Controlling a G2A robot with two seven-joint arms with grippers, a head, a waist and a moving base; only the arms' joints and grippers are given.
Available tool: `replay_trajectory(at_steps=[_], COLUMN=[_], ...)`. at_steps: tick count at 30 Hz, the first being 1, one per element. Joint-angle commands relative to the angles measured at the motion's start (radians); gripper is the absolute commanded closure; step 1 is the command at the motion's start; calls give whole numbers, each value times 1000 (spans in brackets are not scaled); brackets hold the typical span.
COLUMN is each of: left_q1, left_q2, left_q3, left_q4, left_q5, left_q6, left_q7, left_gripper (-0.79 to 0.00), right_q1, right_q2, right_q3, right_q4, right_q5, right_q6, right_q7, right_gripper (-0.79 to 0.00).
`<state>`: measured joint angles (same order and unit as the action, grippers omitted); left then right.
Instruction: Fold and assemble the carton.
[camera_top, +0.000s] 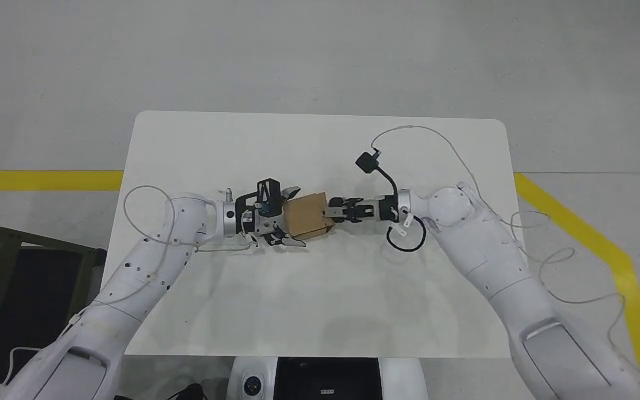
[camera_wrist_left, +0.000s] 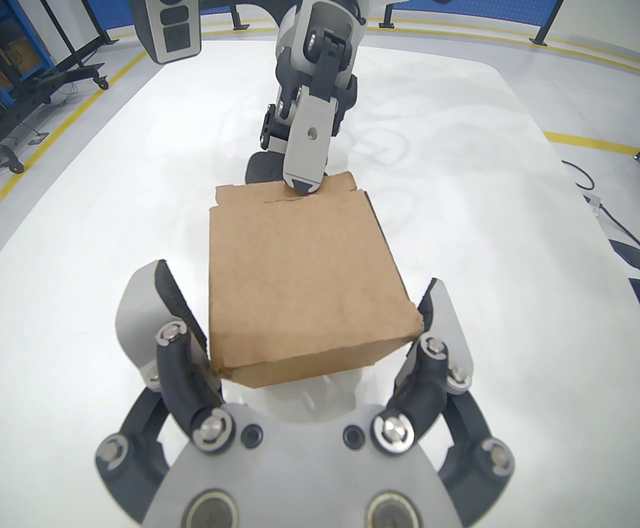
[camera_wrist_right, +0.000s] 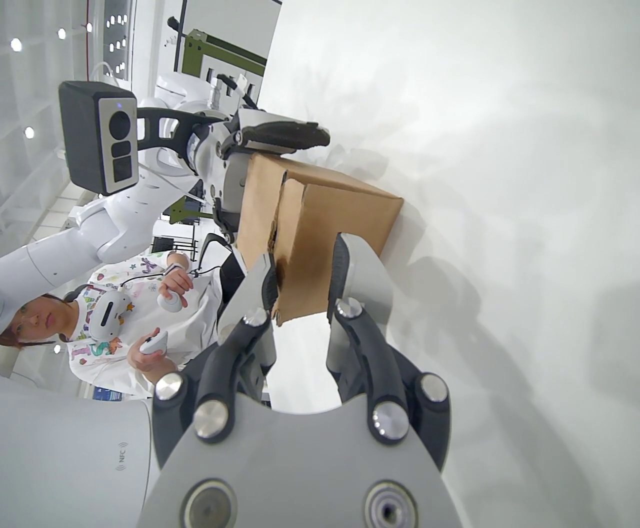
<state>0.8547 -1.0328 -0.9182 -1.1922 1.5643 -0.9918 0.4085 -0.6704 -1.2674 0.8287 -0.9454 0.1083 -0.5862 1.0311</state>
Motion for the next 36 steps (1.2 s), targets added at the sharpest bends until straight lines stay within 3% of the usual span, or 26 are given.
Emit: replay_trajectory(at_steps=[1, 24, 36], left_q1=[0, 6, 7], left_q2=[0, 1, 1], left_q3=[0, 1, 4], left_q4=[0, -5, -11], left_q5=[-1, -4, -6], left_q6=[0, -8, -18], left_q7=[-1, -5, -10], left_gripper=[-785, -785, -785], right_q1=[5, -14, -65], right_q2=[-3, -24, 12], right_q3=[-5, -16, 63], right_q4=[4, 0, -40], right_q5=[-5, 74, 43], right_q6=[1, -49, -39], right_q7=[-2, -31, -36], right_gripper=[-191, -249, -292])
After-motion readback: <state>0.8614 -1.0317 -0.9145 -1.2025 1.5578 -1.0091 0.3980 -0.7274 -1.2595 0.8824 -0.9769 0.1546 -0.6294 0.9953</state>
